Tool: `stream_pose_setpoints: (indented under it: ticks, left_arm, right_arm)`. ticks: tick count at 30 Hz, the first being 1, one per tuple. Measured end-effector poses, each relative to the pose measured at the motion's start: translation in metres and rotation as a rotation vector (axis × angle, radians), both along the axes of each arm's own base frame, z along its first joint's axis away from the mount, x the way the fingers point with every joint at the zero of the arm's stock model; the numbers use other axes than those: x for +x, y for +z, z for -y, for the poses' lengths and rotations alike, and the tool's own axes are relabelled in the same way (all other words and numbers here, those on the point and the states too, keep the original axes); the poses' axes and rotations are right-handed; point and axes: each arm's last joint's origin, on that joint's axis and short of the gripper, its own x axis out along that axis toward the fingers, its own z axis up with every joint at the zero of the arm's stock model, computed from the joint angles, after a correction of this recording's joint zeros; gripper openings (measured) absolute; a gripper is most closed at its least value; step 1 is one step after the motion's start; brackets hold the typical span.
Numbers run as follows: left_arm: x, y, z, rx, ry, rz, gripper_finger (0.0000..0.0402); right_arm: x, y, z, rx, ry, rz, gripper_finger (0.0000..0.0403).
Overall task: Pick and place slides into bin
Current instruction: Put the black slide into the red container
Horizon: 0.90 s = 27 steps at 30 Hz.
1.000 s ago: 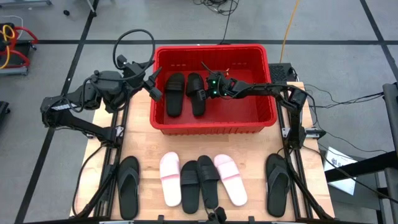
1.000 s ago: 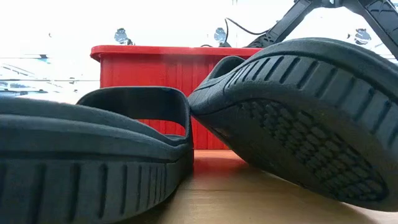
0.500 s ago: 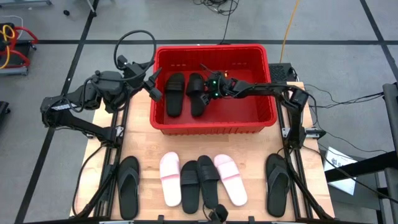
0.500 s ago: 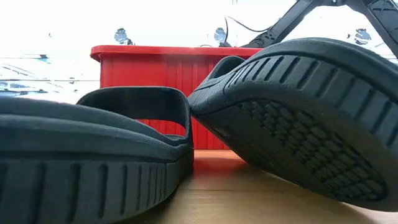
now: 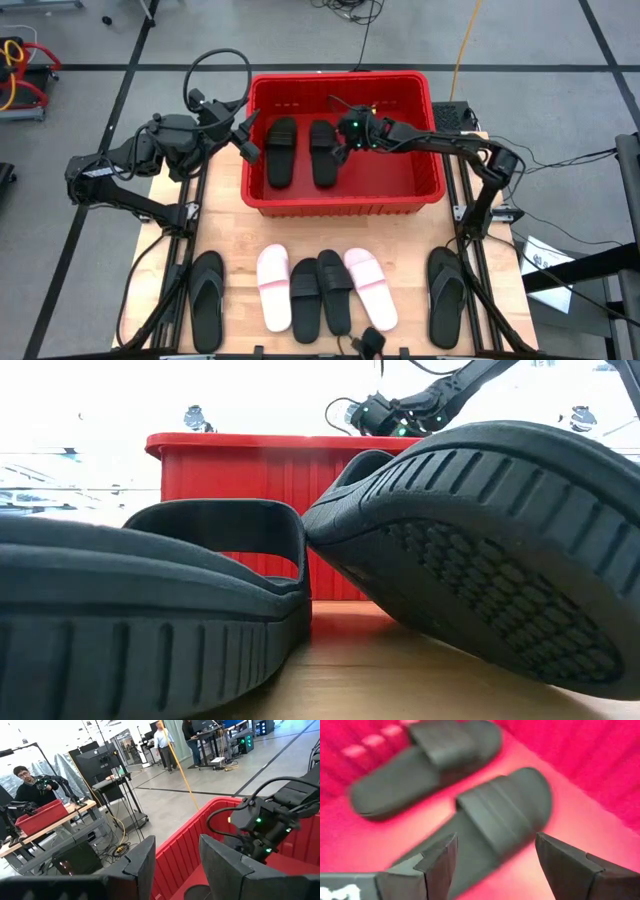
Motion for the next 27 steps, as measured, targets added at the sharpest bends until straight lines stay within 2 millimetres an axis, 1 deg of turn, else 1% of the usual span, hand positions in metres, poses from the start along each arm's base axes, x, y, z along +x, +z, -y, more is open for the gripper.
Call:
stream_pose_setpoints:
  ticks: [4,9,12,19,22,27]
  left_arm:
    - [0.000,0.000,0.000,-0.001,0.000,0.002,0.0159]
    - [0.000,0.000,0.000,-0.009,0.001,0.011,0.0159]
    - [0.000,0.000,0.000,-0.017,0.002,0.022,0.0159]
    - [0.000,0.000,0.000,-0.019,0.002,0.023,0.0159]
    - [0.000,0.000,0.000,-0.019,0.002,0.023,0.0159]
    - [0.000,0.000,0.000,-0.019,0.002,0.023,0.0159]
  right_arm:
    - [-0.003,-0.007,0.009,-0.041,-0.093,-0.057,0.0256]
    - [-0.004,-0.026,0.018,0.008,-0.136,-0.099,0.0256]
    - [-0.004,-0.036,0.020,0.018,-0.125,-0.143,0.0256]
    - [-0.008,-0.037,0.022,-0.047,-0.093,-0.227,0.0256]
    - [-0.008,-0.037,0.023,-0.064,-0.082,-0.231,0.0256]
    - [-0.002,-0.051,0.023,-0.028,-0.045,-0.233,0.0256]
